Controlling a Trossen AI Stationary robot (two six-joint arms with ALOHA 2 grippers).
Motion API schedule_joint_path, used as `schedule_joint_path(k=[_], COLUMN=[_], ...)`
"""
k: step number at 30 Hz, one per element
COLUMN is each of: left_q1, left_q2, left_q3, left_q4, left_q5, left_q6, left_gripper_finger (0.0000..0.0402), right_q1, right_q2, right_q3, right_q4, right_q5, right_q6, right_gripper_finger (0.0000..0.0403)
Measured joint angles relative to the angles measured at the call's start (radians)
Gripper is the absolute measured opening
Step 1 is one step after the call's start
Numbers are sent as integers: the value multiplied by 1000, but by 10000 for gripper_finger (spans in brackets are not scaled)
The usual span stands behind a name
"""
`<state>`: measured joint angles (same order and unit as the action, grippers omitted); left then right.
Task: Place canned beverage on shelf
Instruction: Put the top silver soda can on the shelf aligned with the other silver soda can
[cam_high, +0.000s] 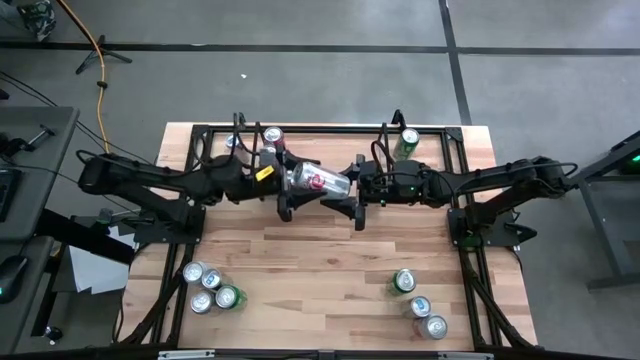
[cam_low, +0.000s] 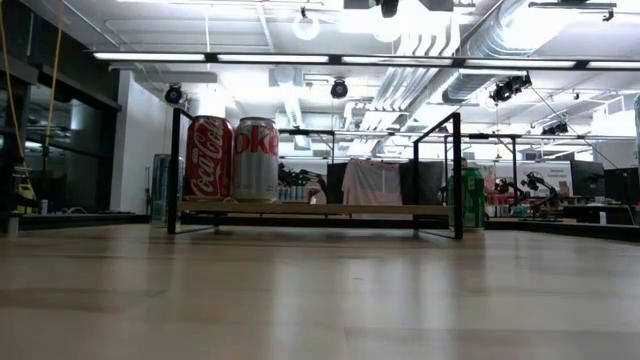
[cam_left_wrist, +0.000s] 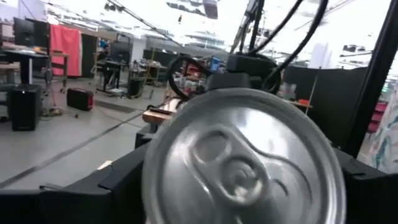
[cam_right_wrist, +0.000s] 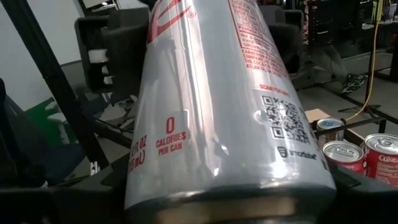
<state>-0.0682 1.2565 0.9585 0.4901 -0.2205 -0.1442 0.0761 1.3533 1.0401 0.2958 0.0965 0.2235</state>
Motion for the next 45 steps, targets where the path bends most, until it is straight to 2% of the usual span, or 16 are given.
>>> schedule_joint_path(k=[4, 11, 14, 16, 20, 24, 28, 37, 41, 45], left_q1=[10, 15, 27, 43, 80, 124, 165, 270, 308, 341], left_q2=[-13, -33, -78, -127, -205, -229, -171, 84, 182, 252], left_q3=[0, 0, -2, -2, 0, 32, 163, 543, 633, 655], left_q4=[-6, -49, -128, -168, -250, -333, -514, -977, -1124, -1237], left_q5=[10, 5, -44, -102, -237, -232, -214, -124, -81, -72], left_q6=[-1, 25, 70, 94, 103, 100, 99, 155, 156, 134], left_gripper_finger=[232, 230, 230, 230, 230, 230, 230, 230, 230, 230], right_q1=[0, -1, -9, -20, -37, -44, -41, -41, -41, -41], right_q2=[0, 0, -25, -54, -113, -174, -219, -252, -247, -246], right_q3=[0, 0, 0, 2, 2, 2, 2, 2, 1, 0], right_q4=[3, -2, -41, -92, -219, -269, -308, -360, -407, -443], right_q5=[-5, -10, 15, 30, 34, 84, 114, 120, 120, 120], right_q6=[0, -6, 6, 40, 92, 101, 112, 183, 211, 232], right_gripper_finger=[280, 285, 357, 382, 350, 333, 333, 334, 334, 334])
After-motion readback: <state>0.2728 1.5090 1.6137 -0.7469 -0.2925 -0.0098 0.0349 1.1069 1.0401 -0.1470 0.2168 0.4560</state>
